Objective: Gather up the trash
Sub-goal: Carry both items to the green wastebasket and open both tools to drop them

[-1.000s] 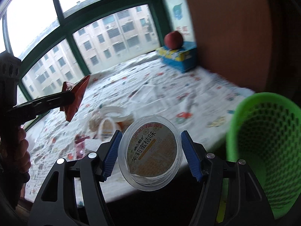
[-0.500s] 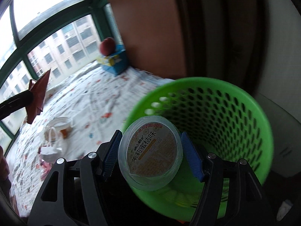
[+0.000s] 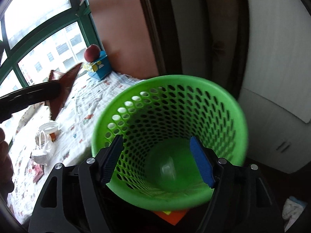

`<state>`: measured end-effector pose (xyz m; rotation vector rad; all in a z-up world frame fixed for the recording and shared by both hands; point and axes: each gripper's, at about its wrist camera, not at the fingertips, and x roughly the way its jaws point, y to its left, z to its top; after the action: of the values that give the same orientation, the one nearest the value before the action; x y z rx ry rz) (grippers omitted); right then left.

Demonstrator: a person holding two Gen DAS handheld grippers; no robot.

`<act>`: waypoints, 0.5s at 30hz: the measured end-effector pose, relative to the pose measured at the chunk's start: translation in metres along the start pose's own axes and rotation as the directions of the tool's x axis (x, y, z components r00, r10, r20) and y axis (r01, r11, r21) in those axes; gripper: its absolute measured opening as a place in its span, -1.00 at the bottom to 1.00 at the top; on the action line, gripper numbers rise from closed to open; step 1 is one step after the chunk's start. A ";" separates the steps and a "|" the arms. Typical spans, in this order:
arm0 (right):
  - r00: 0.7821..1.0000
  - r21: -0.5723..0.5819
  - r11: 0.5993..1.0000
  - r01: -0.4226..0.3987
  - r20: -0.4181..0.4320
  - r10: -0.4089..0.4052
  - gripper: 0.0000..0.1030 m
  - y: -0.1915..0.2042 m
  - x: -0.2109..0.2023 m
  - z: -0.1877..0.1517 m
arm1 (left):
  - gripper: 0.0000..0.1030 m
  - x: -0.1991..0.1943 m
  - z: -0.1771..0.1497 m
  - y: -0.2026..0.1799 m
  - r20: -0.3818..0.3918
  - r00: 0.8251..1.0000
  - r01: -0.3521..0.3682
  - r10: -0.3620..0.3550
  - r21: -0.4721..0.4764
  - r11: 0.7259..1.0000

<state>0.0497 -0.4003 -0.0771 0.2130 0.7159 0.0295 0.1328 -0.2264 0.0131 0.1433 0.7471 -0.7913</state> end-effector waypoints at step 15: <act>0.999 0.086 0.996 -0.003 0.037 0.000 0.41 -0.027 -0.035 -0.026 | -0.17 0.054 0.001 -0.034 -0.084 0.995 0.061 -0.060 0.015 0.998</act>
<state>0.0048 -0.4257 -0.0792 0.2957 0.6807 -0.0041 0.1353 -0.2833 -0.0164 0.1708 0.8274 -0.8536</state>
